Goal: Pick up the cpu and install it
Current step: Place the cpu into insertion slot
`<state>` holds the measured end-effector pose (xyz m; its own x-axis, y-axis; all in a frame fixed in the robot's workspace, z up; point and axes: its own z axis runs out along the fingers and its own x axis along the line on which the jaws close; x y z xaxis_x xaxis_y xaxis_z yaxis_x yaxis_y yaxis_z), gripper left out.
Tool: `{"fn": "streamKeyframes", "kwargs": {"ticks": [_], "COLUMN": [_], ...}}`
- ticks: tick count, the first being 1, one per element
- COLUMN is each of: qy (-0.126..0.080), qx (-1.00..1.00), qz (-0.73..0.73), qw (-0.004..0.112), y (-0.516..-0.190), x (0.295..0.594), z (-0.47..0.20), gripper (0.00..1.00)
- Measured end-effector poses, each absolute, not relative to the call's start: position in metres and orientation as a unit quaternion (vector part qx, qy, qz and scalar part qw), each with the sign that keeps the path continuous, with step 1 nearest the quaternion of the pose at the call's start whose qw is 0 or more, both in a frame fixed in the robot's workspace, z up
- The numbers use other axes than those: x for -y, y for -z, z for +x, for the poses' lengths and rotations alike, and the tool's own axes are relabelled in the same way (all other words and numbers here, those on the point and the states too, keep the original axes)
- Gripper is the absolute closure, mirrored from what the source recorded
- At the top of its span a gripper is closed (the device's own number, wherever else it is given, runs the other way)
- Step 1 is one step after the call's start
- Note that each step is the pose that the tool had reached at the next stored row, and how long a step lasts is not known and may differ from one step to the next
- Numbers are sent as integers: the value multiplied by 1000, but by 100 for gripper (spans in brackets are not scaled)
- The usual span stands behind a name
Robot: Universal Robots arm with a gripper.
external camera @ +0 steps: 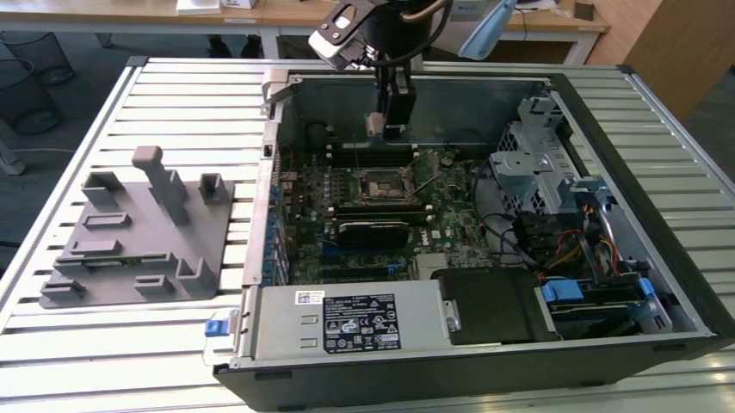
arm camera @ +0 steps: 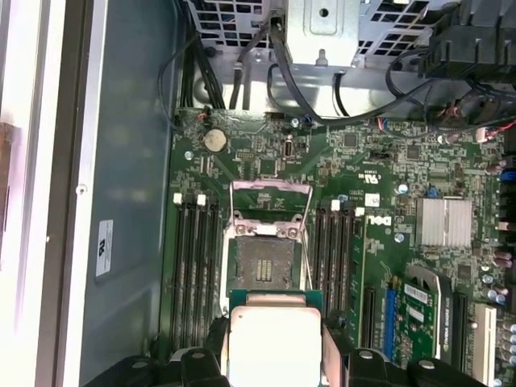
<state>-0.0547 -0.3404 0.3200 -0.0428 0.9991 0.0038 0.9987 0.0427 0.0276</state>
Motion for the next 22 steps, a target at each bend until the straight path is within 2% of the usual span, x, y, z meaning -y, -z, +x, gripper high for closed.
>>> {"fn": "streamKeyframes", "kwargs": {"ticks": [22], "qy": [-12], "qx": [-722], "qz": [692], "qw": [7], "y": [-302], "x": [329], "z": [-44], "gripper": [46]}}
